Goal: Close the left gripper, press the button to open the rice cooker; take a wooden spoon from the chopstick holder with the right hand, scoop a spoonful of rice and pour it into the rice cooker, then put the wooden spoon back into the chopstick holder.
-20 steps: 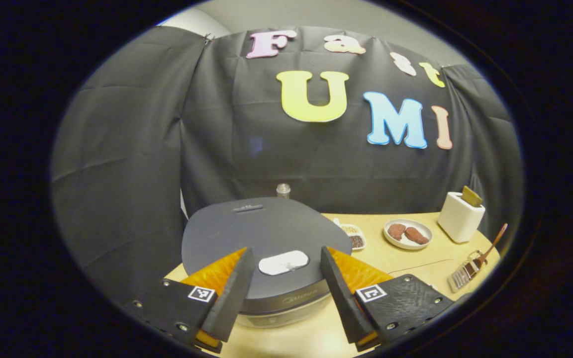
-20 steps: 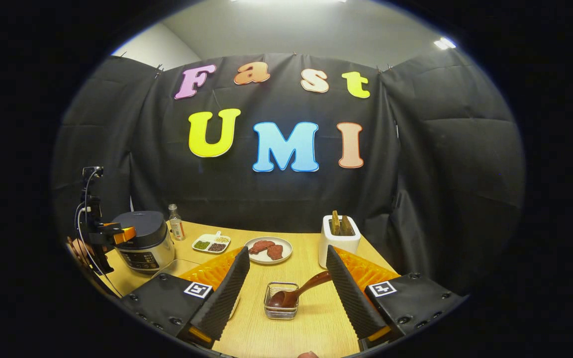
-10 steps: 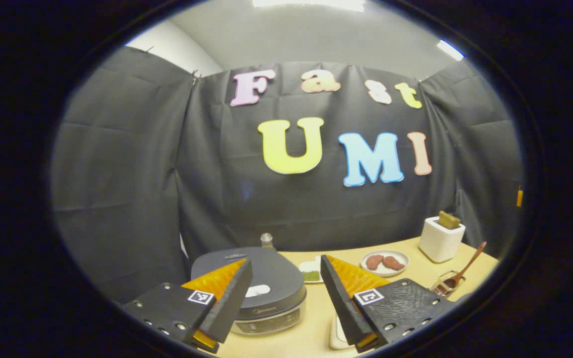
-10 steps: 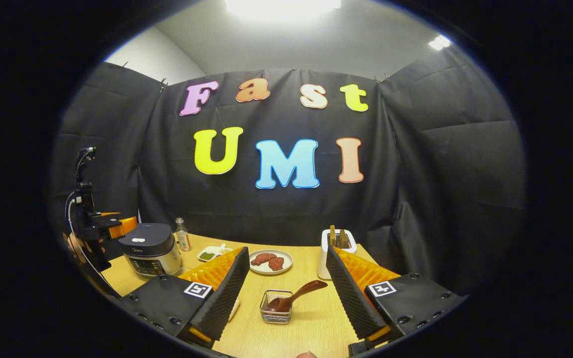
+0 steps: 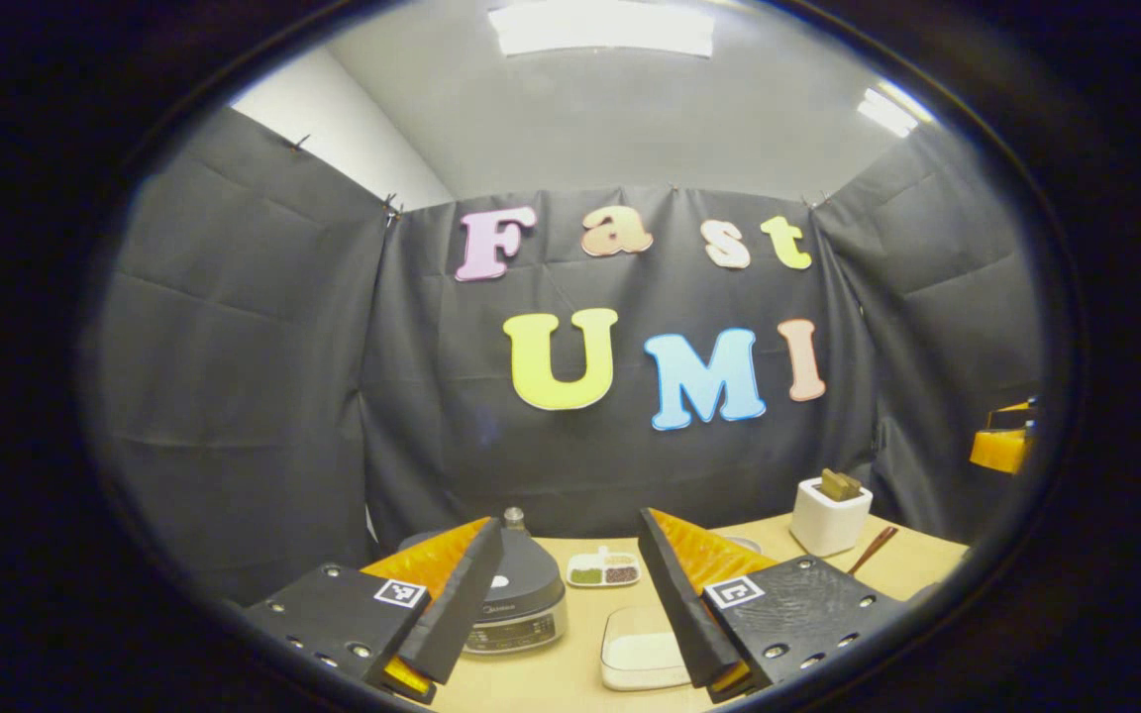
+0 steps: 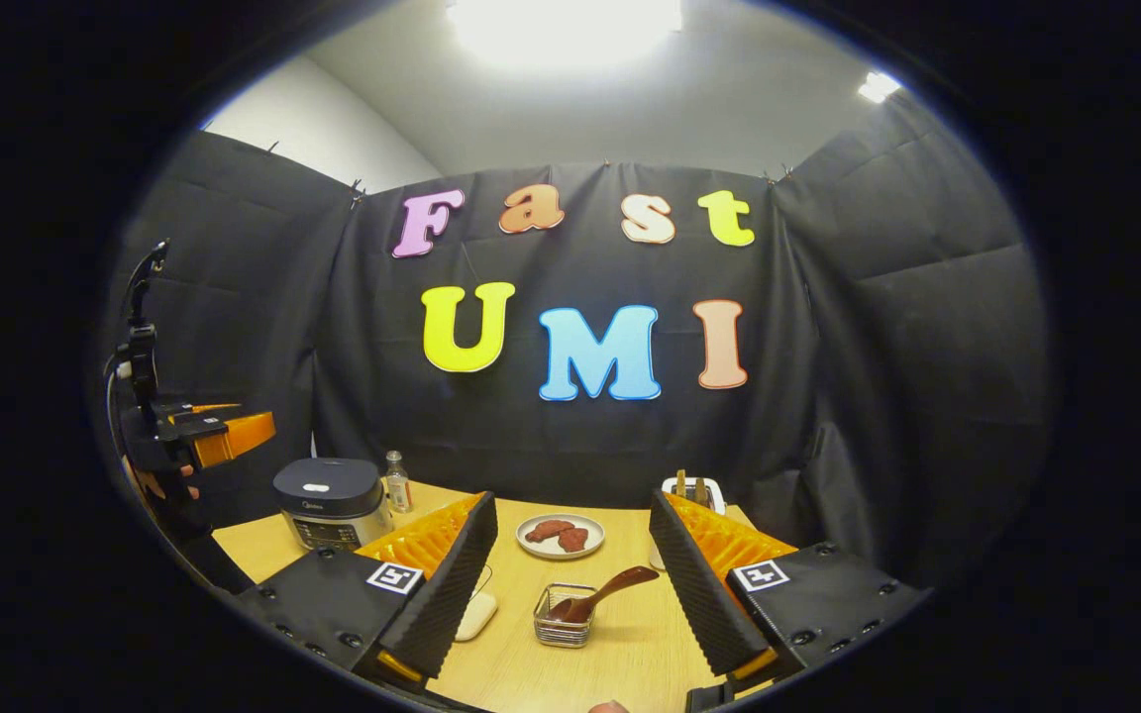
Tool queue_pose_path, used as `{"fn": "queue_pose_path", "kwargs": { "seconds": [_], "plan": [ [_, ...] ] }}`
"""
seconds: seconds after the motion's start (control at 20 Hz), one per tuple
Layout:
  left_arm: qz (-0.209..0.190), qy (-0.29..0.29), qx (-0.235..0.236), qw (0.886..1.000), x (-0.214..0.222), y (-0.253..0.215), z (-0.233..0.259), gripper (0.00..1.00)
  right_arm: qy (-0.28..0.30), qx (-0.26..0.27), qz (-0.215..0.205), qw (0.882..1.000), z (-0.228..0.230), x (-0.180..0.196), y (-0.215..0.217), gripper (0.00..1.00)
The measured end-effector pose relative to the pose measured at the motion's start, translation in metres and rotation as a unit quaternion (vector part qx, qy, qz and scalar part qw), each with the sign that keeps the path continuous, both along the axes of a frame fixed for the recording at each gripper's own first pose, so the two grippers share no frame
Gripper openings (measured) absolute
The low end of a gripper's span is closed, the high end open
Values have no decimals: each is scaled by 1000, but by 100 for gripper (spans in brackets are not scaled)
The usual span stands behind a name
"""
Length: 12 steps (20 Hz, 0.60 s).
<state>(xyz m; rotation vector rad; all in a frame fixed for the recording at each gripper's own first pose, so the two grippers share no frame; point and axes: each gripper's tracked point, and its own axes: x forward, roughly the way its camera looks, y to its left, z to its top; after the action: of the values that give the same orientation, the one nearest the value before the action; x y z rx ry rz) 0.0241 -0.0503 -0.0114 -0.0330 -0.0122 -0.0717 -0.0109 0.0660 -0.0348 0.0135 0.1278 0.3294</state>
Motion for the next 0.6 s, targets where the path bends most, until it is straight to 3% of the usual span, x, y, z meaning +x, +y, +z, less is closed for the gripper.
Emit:
{"fn": "queue_pose_path", "kwargs": {
  "seconds": [0.6],
  "plan": [
    [-35, -15, -7, 999, -55, 26, 19, 83, -11, 22, -48, 999, 14, -43, 22, 98]
  ]
}}
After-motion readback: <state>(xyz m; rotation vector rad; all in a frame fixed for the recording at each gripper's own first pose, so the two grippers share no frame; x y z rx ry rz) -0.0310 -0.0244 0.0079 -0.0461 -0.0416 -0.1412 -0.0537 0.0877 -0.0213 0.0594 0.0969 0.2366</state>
